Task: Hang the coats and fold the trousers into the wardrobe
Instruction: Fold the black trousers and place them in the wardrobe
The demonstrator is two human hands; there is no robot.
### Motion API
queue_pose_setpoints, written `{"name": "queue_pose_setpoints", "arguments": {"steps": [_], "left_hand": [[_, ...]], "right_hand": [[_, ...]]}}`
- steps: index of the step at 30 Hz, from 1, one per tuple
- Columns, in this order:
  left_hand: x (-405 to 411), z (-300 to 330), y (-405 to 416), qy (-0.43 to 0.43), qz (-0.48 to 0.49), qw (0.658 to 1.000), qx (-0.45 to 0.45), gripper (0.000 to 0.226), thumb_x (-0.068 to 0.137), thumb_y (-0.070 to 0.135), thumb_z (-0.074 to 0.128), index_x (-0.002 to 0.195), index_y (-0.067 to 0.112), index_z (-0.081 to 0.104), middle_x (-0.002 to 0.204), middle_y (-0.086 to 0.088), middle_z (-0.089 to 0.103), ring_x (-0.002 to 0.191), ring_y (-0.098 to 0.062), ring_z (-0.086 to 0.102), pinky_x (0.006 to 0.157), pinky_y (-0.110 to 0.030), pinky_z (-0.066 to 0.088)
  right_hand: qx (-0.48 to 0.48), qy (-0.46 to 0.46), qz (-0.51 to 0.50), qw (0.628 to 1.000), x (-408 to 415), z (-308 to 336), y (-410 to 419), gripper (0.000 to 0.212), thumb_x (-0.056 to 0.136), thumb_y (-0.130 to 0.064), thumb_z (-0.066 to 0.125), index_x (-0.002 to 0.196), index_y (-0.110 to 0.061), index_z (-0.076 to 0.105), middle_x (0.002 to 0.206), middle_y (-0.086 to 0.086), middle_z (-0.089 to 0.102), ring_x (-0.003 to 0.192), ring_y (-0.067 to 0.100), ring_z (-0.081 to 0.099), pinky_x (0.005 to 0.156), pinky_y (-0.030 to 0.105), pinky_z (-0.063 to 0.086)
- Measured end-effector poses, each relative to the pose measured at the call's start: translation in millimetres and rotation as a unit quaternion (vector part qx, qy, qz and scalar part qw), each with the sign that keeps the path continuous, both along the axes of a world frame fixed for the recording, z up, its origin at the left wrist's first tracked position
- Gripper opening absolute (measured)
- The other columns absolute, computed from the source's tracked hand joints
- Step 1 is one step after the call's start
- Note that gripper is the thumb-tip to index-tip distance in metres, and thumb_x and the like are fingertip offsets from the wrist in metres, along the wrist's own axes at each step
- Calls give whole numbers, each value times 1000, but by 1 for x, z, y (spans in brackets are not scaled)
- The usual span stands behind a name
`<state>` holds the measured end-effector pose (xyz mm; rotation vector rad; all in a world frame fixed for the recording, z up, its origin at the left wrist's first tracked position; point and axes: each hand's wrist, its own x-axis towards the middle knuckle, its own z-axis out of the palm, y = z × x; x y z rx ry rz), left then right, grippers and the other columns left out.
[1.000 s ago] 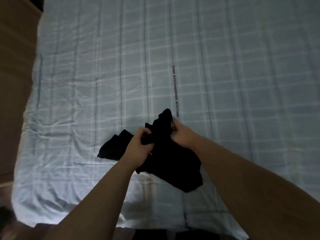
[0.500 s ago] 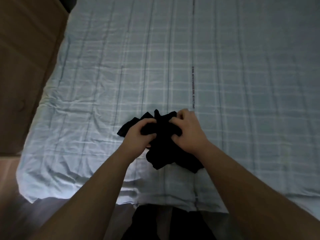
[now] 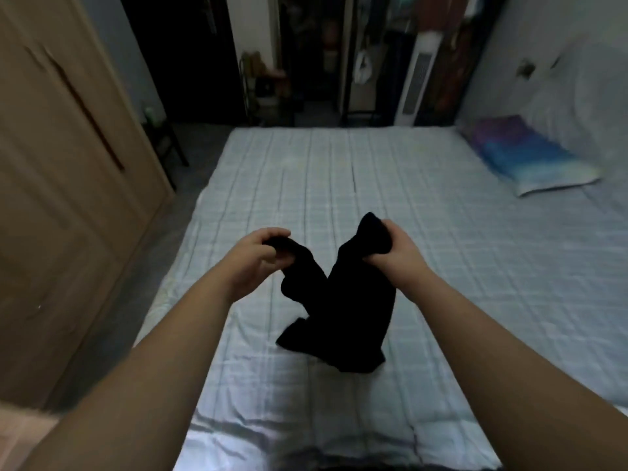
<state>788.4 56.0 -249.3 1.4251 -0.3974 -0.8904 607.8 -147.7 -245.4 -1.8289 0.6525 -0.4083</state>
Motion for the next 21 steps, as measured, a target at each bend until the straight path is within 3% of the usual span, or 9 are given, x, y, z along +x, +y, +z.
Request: {"name": "queue_pose_setpoints", "arguments": {"steps": [1,3,5,8,12,16,21], "left_hand": [[8,16,5,-31,4,1000,-2,53,81,-26,32,120,-1,59,105,-20,57,100,-29,62,82,-32,60],[20,50,14,-135,7,991,21,48,83,-24,50,120,5,61,109,-18,62,102,-27,64,88,-33,58],[26,83,19,-219,16,975,30,45,82,-18,63,116,11,64,111,-15,67,99,-23,67,82,-28,58],[33,130,15,-253,75,965,10,37,86,-18,57,102,13,70,106,-13,68,90,-21,71,69,-24,59],[39,187,6,-312,120,942,9,31,91,-8,58,98,19,72,97,-9,72,77,-16,74,67,-29,60],[45,234,1,-375,117,919,32,17,94,13,65,95,28,72,87,-3,73,74,-20,72,60,-33,57],[49,283,-2,-410,150,899,23,6,91,23,71,96,27,73,91,1,72,86,-16,69,62,-23,49]], "right_hand": [[19,-14,-17,1000,-2,19,-3,51,59,-18,68,108,-20,54,98,3,64,88,15,65,74,31,53],[65,-40,-23,997,-8,54,-14,60,62,-17,66,119,-18,46,108,6,59,94,18,63,72,31,51],[79,-58,-23,995,-12,85,-24,61,75,-16,71,127,-19,40,118,6,56,102,19,61,75,30,50],[34,-100,-52,993,-12,128,-35,35,96,-16,65,125,-22,47,120,3,61,107,19,62,81,31,51],[-10,-184,-107,977,-11,188,-40,14,97,-14,63,107,-24,63,111,7,69,103,24,67,86,38,55],[-42,-230,-138,962,-14,234,-50,10,97,-16,64,98,-25,69,104,10,73,100,29,70,91,50,57],[-46,-256,-136,956,-16,269,-77,13,92,-19,66,102,-21,74,105,10,75,99,31,72,89,51,58]]}}
